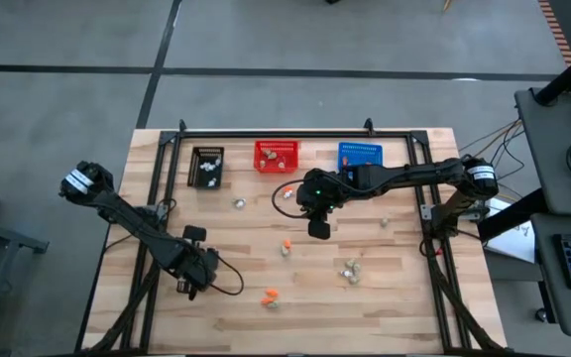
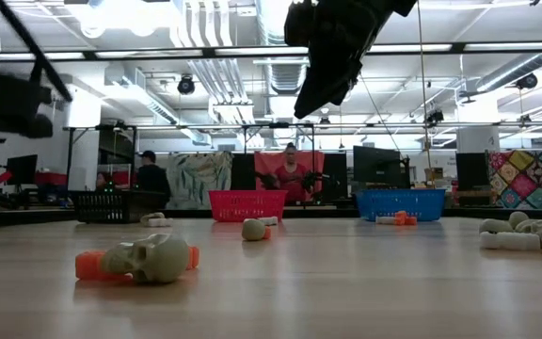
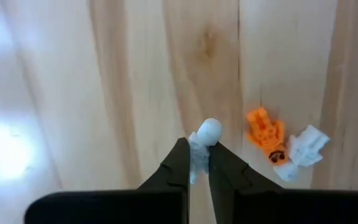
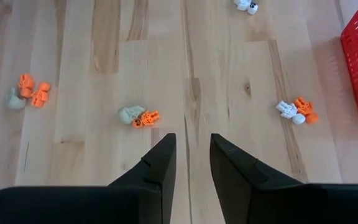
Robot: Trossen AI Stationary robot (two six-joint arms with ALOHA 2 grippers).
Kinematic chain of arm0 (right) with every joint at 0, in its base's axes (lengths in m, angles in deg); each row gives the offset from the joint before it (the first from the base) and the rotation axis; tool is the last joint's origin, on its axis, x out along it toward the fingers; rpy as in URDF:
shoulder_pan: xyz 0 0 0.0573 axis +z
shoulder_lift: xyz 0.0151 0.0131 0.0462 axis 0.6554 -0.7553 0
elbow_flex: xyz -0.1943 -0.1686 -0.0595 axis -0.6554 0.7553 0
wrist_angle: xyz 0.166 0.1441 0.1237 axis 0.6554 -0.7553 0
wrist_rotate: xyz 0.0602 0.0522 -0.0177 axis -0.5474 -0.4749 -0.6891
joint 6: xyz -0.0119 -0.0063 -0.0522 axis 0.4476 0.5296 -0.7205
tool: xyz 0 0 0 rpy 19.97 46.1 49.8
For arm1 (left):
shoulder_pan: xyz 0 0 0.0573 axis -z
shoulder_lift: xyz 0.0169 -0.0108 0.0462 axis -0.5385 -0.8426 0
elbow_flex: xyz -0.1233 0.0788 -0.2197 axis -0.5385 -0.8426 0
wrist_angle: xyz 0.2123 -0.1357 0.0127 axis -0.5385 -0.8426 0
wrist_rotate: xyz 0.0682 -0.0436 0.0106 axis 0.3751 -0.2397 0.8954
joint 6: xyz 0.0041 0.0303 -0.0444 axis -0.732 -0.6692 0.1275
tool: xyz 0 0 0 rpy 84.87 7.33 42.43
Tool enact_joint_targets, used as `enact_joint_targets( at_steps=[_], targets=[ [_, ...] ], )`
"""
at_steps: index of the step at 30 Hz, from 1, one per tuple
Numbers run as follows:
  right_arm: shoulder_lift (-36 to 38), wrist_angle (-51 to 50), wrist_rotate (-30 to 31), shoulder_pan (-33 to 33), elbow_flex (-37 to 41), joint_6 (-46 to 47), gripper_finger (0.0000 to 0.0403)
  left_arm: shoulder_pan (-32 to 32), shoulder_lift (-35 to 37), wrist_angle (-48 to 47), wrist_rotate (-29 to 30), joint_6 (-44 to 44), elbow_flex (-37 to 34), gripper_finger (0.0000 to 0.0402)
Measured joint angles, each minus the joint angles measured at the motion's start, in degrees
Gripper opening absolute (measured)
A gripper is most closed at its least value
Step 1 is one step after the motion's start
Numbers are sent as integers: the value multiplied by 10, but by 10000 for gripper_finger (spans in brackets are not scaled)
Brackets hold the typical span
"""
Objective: Sort Halloween decoration
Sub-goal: Put the white skeleton toy into the black bin
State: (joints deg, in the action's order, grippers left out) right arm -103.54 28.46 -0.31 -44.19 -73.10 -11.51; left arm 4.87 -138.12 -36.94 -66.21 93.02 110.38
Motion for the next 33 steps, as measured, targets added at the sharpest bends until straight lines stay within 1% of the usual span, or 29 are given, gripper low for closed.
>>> enact_joint_targets(
  at_steps=[5, 8, 12, 16, 19, 23, 27, 33],
  targets=[
    [0, -6, 0, 0, 0, 1, 80, -7, 1, -42, 31, 5, 51, 5],
    [0, -20, 0, 2, 0, 2, 79, -27, 8, -55, 40, 5, 81, 5],
    [2, -62, -1, 6, 0, 3, 84, -70, 34, -59, 40, -6, 106, 5],
    [5, -97, -1, 10, 0, 10, 88, -133, 71, -69, 44, -19, 116, 5],
    [5, -109, -1, 15, 0, 11, 88, -202, 100, -71, 46, -29, 116, 6],
    [5, -111, -1, 19, 0, 10, 82, -312, 119, -72, 57, -53, 115, 6],
    [7, -110, -1, 20, 0, 10, 77, -435, 120, -71, 75, -119, 115, 6],
    [8, -109, -1, 23, 0, 10, 82, -626, 97, -62, 77, -226, 115, 5]
  ],
)
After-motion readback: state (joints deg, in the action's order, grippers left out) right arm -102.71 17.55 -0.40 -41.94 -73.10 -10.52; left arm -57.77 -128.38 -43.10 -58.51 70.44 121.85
